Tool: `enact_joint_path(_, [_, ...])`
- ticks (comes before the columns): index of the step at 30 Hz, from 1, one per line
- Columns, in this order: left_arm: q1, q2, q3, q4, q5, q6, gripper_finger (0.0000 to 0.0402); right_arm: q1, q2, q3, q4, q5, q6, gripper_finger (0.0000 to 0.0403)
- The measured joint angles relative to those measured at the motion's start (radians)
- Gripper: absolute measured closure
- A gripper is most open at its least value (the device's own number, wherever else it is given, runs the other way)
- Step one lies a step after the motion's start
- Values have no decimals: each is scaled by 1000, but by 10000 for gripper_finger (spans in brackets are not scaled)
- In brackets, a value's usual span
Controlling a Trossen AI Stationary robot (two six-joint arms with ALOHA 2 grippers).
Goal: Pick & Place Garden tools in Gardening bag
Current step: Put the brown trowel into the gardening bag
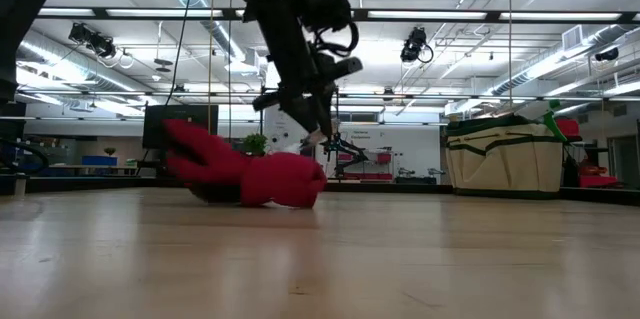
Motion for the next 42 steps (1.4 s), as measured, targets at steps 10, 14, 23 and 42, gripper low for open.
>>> enact_joint_path(10, [14,-2,162,-15,-38,114,326,0,0,0,0,0,8,403])
enact_joint_path(14, [13,-2,224,-26,-41,151,326,0,0,0,0,0,7,403])
enact_joint_path(23, [13,-2,372,-31,-40,237,326,0,0,0,2,0,2,403])
enact_joint_path(42, [13,-2,638,-8,0,449,326,0,-1,0,26,-3,-42,403])
